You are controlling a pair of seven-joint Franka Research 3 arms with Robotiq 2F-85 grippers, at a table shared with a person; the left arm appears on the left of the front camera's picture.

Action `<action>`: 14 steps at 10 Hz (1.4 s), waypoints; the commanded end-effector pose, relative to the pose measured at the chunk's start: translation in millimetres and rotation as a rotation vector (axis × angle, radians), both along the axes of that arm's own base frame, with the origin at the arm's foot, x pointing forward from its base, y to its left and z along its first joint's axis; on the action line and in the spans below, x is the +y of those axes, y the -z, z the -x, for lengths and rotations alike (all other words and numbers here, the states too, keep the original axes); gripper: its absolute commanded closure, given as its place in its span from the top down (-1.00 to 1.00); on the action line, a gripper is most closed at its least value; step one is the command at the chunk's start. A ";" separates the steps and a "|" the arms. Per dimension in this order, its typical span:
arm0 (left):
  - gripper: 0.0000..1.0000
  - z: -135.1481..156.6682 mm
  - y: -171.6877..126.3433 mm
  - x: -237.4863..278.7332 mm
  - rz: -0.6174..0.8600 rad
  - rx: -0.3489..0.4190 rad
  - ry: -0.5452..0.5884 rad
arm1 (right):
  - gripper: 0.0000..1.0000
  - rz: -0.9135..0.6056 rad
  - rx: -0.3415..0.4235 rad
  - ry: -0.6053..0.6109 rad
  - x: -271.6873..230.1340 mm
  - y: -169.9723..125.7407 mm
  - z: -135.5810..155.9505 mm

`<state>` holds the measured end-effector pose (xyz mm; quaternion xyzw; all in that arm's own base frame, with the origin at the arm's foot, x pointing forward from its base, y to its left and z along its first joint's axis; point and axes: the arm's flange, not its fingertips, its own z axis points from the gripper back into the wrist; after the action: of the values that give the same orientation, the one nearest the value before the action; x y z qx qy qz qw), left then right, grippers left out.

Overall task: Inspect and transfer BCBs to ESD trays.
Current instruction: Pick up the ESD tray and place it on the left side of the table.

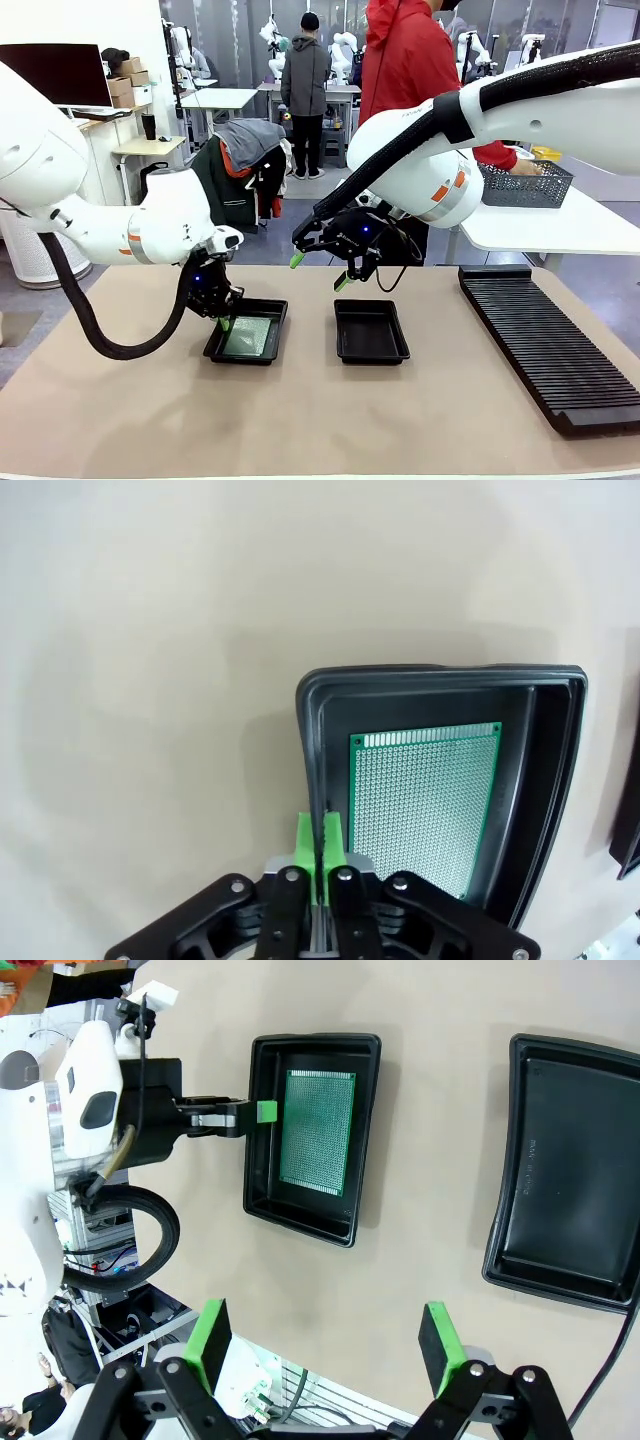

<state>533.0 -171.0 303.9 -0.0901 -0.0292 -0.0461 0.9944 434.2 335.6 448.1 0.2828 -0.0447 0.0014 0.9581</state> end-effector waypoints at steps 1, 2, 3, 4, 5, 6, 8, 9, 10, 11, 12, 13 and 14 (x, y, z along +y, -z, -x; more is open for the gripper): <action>-0.94 4.4 3.9 17.5 0.088 -0.013 0.025 | 1.00 0.019 0.004 0.016 1.9 -0.5 -1.2; -0.94 6.3 1.5 22.3 0.112 -0.018 0.029 | 1.00 0.019 0.004 0.016 1.9 -0.5 -1.2; -0.94 7.7 -0.5 26.8 0.123 -0.020 0.027 | 1.00 0.019 0.004 0.016 1.9 -0.5 -1.2; -0.94 9.8 -2.9 32.7 0.143 -0.022 0.029 | 1.00 0.019 0.004 0.016 1.9 -0.5 -1.2; -0.94 13.5 -6.0 39.1 0.155 -0.028 0.023 | 1.00 0.019 0.004 0.016 1.9 -0.5 -1.2; -0.94 17.5 -10.0 49.4 0.167 -0.031 0.013 | 1.00 0.019 0.004 0.016 1.9 -0.5 -1.2; -0.94 23.1 -16.8 74.2 0.167 -0.030 -0.005 | 1.00 0.019 0.004 0.016 1.9 -0.5 -1.2; -0.94 26.9 -21.3 89.6 0.161 -0.036 -0.010 | 1.00 0.019 0.004 0.016 1.9 -0.5 -1.2; -0.94 30.5 -26.0 106.7 0.149 -0.044 -0.016 | 1.00 0.019 0.004 0.016 1.9 -0.5 -1.2; -0.94 34.0 -28.7 127.6 0.136 -0.051 -0.020 | 1.00 0.019 0.004 0.016 1.9 -0.5 -1.2; -0.94 36.3 -30.2 146.9 0.131 -0.047 -0.007 | 1.00 0.019 0.004 0.016 1.9 -0.5 -1.2; -0.94 38.2 -31.2 164.0 0.129 -0.053 -0.010 | 1.00 0.019 0.004 0.016 1.9 -0.5 -1.2; -0.94 40.7 -31.4 182.1 0.113 -0.052 -0.014 | 1.00 0.019 0.004 0.016 1.9 -0.5 -1.2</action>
<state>498.7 -0.1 335.6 -0.1480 -0.0610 -0.0290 0.9867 434.5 335.8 448.5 0.2831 -0.0449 0.0014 0.9580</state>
